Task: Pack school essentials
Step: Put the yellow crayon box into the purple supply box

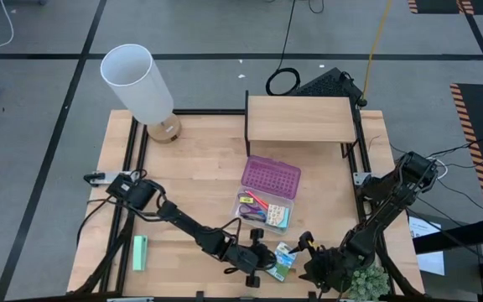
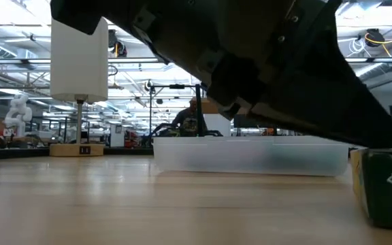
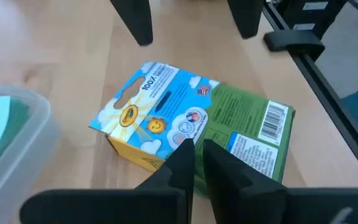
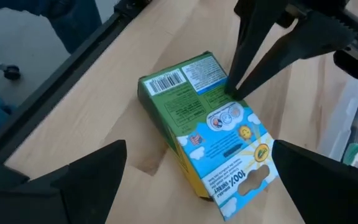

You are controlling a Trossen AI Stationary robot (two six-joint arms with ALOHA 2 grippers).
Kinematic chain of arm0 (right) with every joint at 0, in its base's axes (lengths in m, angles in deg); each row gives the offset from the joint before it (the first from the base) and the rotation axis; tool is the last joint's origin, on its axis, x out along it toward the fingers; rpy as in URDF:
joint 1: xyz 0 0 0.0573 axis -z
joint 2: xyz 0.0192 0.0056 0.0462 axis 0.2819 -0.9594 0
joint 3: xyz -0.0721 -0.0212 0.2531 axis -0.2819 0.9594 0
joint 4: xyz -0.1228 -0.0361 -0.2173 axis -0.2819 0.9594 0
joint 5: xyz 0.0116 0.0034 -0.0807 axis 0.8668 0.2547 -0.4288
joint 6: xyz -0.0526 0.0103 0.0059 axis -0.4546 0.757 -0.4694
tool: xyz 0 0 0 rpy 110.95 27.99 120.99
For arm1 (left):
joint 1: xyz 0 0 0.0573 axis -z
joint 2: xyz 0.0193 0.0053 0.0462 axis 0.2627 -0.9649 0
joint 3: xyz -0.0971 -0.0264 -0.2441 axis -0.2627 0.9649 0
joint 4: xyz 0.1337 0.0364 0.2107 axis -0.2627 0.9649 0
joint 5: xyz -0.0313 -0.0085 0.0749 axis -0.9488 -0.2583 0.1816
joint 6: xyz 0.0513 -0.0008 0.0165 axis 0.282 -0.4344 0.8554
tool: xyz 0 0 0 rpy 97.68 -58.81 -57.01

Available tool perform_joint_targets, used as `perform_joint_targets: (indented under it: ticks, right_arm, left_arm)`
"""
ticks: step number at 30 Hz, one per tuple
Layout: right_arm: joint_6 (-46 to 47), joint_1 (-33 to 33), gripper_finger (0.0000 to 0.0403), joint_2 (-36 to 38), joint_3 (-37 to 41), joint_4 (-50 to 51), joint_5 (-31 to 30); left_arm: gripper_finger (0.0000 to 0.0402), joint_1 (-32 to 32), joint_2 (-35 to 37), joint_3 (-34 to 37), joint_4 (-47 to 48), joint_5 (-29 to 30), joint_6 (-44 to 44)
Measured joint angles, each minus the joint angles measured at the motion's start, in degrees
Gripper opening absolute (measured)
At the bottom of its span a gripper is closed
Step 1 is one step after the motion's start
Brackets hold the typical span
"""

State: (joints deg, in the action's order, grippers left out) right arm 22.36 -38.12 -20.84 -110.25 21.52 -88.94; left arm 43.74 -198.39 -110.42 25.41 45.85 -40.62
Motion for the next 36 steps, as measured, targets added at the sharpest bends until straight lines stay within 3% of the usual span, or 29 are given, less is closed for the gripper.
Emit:
perform_joint_targets:
  ticks: [8, 17, 36]
  right_arm:
    - [-0.5, 0.0, 0.0398, 0.0, 0.0, 1.2, -0.3]
    - [-5.9, 0.0, 0.0398, 0.0, 0.8, 2.4, -5.9]
    - [-6.4, 0.2, 0.0398, -0.3, 2.2, 1.1, -5.8]
  left_arm:
    - [0.0035, 0.0, -0.1, -0.1, 2.9, 0.3, -1.5]
    - [0.0035, 0.0, 0.0, -0.1, 4.7, 0.6, -2.8]
    - [0.0035, 0.5, 0.0, -0.1, 6.4, 2.4, -4.6]
